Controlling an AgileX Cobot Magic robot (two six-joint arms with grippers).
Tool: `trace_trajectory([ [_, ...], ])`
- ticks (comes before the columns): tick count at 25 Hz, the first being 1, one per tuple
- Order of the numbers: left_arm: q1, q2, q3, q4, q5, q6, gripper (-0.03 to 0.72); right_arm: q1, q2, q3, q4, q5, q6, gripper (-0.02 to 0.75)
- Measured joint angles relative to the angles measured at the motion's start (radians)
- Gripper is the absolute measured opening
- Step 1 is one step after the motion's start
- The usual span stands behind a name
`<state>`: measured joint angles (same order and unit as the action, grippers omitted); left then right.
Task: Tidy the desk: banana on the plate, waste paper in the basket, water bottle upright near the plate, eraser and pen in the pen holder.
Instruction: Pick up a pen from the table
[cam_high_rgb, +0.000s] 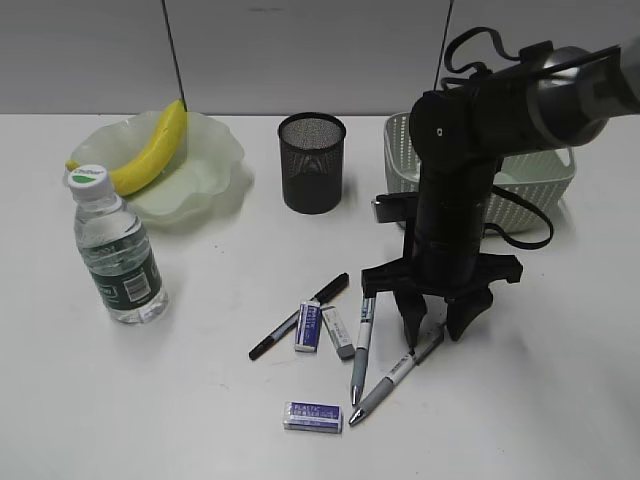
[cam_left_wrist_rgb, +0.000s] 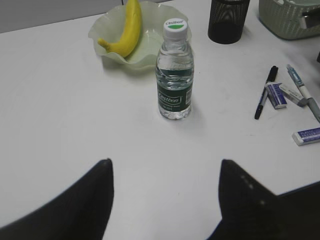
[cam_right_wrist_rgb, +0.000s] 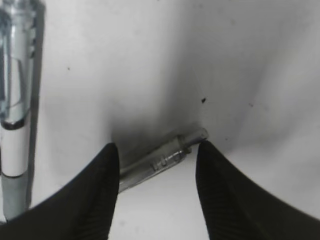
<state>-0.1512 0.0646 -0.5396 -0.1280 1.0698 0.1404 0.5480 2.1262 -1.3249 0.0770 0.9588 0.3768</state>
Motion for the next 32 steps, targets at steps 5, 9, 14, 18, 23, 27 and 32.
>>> trace_trajectory([
  [5,0.0,0.0,0.0,0.0,0.0,0.0,0.486,0.0,-0.001,0.0,0.013,0.011,-0.028,0.395],
  [9,0.0,0.0,0.0,0.0,0.0,0.0,0.482,0.0,-0.044,0.0,0.013,0.008,-0.041,0.395],
  [14,0.0,0.0,0.0,0.0,0.0,0.0,0.479,0.0,-0.114,-0.001,0.02,0.079,-0.02,0.449],
  [18,0.0,0.0,0.0,0.0,0.0,0.0,0.476,0.0,-0.122,0.005,0.095,0.166,0.003,0.569],
  [23,0.0,0.0,0.0,0.0,0.0,0.0,0.477,0.0,-0.122,0.033,0.225,0.087,0.088,0.608],
  [27,0.0,0.0,0.0,0.0,0.0,0.0,0.477,0.0,-0.122,0.079,0.232,0.076,0.153,0.605],
  [32,0.0,0.0,0.0,0.0,0.0,0.0,0.477,0.0,-0.143,0.16,0.248,0.049,0.201,0.592],
])
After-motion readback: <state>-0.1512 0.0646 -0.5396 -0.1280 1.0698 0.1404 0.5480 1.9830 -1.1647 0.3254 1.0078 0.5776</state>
